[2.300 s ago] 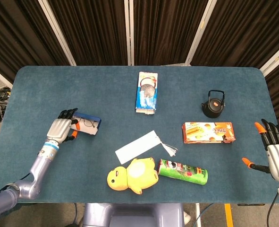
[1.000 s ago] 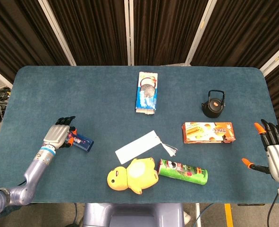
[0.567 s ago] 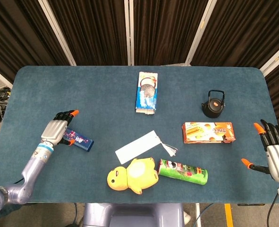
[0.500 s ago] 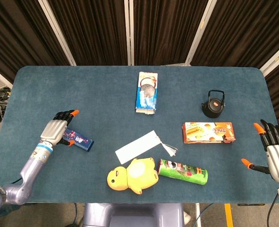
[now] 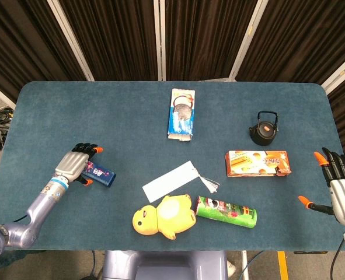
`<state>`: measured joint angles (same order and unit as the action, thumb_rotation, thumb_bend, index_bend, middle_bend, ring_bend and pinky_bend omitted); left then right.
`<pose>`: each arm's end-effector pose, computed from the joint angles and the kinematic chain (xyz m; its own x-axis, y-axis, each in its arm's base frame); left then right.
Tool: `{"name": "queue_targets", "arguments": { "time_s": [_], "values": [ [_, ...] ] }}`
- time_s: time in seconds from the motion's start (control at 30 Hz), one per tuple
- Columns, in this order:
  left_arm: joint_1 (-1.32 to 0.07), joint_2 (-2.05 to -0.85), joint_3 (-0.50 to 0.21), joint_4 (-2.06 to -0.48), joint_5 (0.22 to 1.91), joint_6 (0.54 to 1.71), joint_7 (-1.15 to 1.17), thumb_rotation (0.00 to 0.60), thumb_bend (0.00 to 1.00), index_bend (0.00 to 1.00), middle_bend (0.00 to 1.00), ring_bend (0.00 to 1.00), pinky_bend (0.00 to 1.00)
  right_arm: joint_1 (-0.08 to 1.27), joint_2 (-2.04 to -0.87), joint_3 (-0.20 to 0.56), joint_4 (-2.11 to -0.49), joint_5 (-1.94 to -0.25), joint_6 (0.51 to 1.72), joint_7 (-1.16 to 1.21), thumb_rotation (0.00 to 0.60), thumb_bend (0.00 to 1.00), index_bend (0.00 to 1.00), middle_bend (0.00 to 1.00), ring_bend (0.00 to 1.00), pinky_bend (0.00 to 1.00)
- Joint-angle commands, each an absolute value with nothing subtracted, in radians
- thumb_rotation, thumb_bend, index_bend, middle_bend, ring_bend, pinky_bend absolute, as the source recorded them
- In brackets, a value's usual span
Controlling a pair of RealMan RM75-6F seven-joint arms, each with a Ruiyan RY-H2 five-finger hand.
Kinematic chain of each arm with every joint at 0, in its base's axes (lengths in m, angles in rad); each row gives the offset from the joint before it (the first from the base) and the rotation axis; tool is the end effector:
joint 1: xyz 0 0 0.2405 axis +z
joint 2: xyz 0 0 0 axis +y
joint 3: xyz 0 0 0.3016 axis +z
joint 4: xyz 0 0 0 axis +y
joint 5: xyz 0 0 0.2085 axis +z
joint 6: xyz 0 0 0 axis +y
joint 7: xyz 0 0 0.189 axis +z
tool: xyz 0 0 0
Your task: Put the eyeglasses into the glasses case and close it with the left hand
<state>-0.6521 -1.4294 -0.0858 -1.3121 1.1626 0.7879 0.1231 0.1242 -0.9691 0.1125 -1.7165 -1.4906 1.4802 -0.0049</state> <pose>-0.2899 0.4097 0.0005 0.4836 0.4194 0.7683 0.8753 -0.2390 -0.4205 -0.3199 -0.2533 0.2338 0.4327 0.0748 0.8984 -0.8983 -0.0482 0.4367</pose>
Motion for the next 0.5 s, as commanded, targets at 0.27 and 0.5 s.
{"name": "queue_targets", "arguments": {
  "time_s": [0.27, 0.5],
  "values": [
    [-0.676, -1.456, -0.089, -1.295, 1.106, 0.757, 0.176, 0.600, 0.14, 0.40, 0.33, 0.22, 0.25, 0.128, -0.972, 0.114, -1.709, -1.483, 1.471, -0.002, 0.600, 0.00, 0.00, 0.00, 0.00, 0.00],
    [-0.679, -1.459, -0.089, -1.297, 1.085, 0.755, 0.189, 0.600, 0.18, 0.45, 0.37, 0.25, 0.26, 0.128, -0.972, 0.115, -1.709, -1.481, 1.470, 0.000, 0.600, 0.00, 0.00, 0.00, 0.00, 0.00]
  ]
}}
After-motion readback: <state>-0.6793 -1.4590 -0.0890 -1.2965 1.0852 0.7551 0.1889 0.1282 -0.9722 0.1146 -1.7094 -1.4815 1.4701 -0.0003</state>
